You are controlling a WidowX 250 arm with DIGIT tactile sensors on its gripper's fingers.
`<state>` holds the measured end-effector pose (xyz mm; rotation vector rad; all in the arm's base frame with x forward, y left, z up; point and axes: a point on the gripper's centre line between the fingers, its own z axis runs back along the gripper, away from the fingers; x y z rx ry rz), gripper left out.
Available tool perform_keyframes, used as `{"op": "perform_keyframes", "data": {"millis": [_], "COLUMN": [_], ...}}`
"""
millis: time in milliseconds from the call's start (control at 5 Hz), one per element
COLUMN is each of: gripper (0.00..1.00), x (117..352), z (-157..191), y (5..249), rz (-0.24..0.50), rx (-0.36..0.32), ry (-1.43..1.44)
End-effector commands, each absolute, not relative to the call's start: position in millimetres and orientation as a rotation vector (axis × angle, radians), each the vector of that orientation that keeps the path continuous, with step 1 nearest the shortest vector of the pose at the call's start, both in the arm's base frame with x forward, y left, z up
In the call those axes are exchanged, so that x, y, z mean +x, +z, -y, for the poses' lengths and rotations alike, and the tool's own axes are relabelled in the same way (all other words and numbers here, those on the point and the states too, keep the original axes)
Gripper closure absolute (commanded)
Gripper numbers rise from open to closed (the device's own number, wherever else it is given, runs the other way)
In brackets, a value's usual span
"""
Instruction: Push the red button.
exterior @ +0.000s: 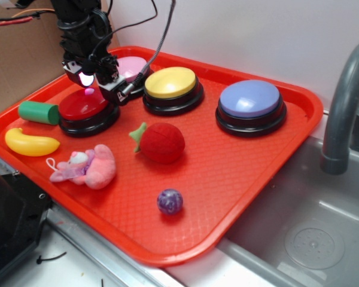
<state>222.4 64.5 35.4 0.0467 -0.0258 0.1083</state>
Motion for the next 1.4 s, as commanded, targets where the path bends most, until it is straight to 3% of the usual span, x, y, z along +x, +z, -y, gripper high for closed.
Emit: {"op": "perform_keyframes", "data": {"millis": [0,600,800,1200], "gripper": [0.0,0.0,0.0,0.0], "x": [209.9,212.6,213.0,212.4], "z": [-61.2,-55.4,-51.7,-52.0], "y": [35.2,85.0,95.5,114.8], "rz": [-0.028,-0.037,-0.047,-0.028], "rx": [0.029,0.048,0.084,0.08], "ry": [0.115,0.139,0.146,0.158]}}
